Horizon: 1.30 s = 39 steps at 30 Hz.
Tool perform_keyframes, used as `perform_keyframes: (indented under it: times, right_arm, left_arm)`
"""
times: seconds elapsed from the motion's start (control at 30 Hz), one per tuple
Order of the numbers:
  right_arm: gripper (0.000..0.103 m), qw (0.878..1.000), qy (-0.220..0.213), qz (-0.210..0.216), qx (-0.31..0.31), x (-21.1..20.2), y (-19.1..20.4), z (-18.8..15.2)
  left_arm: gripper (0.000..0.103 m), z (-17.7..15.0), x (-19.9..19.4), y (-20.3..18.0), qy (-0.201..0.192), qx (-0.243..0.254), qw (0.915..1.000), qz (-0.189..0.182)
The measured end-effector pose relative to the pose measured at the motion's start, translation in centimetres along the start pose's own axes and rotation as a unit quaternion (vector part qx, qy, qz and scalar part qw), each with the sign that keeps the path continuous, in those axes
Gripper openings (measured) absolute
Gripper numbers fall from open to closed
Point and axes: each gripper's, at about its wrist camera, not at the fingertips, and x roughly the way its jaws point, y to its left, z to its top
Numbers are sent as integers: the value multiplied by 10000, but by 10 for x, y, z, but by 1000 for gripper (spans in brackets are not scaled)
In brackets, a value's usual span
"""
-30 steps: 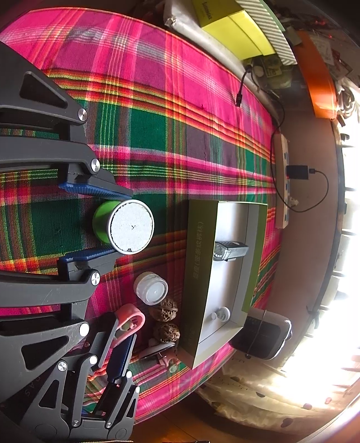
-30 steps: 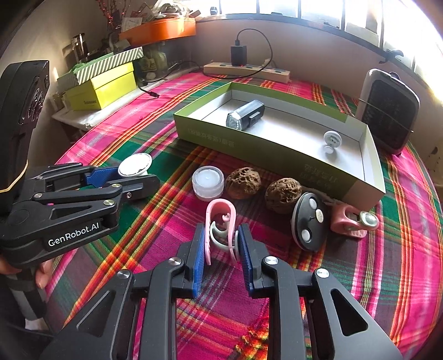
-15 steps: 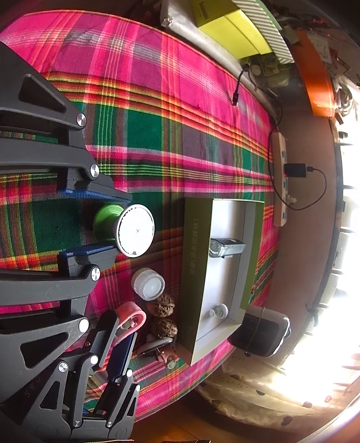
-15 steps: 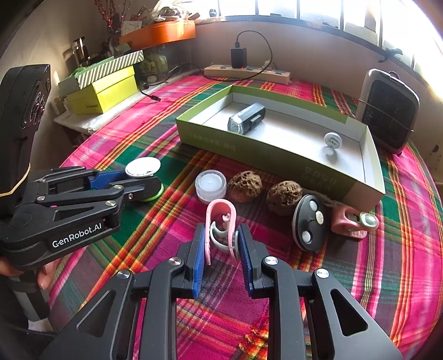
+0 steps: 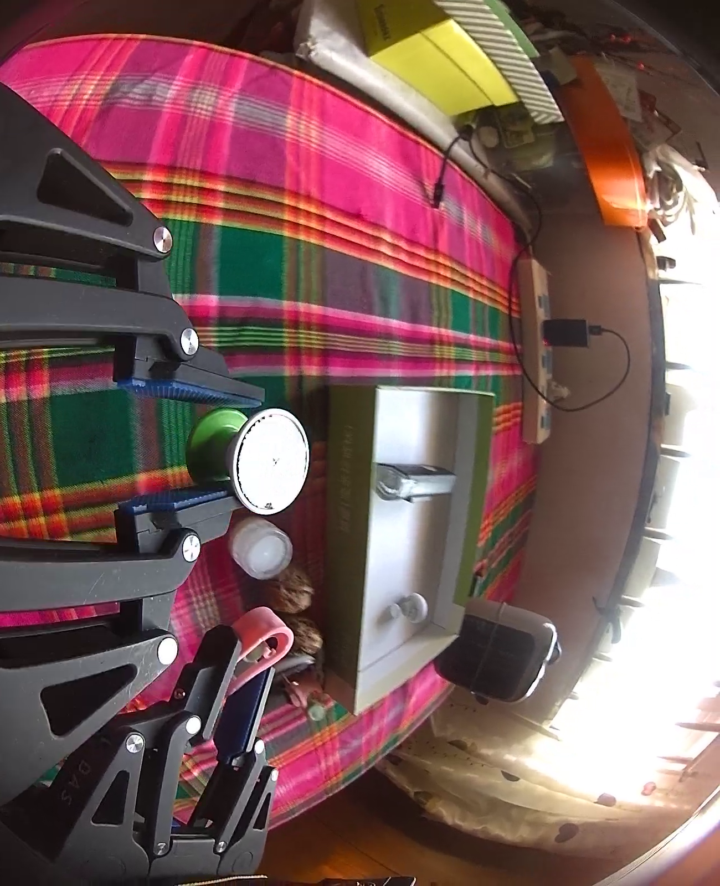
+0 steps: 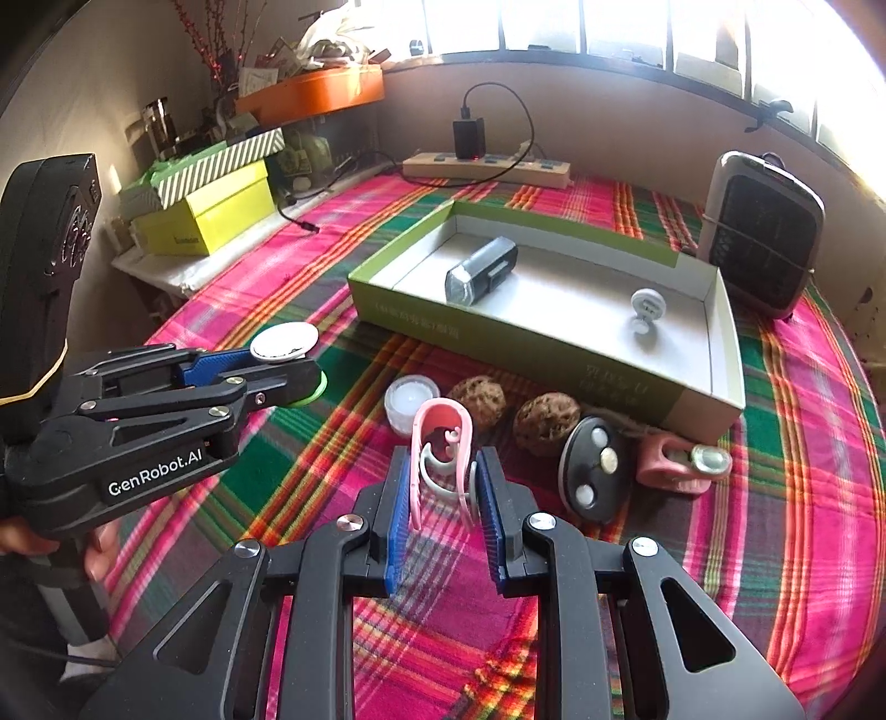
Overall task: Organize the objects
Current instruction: 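Carry the spool and the pink clip into the white box with both grippers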
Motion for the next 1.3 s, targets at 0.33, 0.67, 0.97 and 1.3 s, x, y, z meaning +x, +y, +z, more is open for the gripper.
perform_keyframes:
  times: [0.33, 0.67, 0.97, 1.3]
  right_arm:
    - [24, 9994, -191, -110, 253, -6, -21, 27]
    - [24, 9988, -194, -173, 418, 9, -45, 61]
    - [24, 9978, 2, -209, 627, 42, -67, 85]
    - [24, 9971, 294, -186, 673, 77, -79, 106]
  left_arm:
    - [25, 35, 8, -4, -107, 65, 9998, -152]
    - [25, 76, 38, -2, -135, 114, 9997, -193]
    - [25, 101, 73, 0, -56, 189, 9996, -203]
    - [25, 116, 106, 5, 132, 194, 9996, -164]
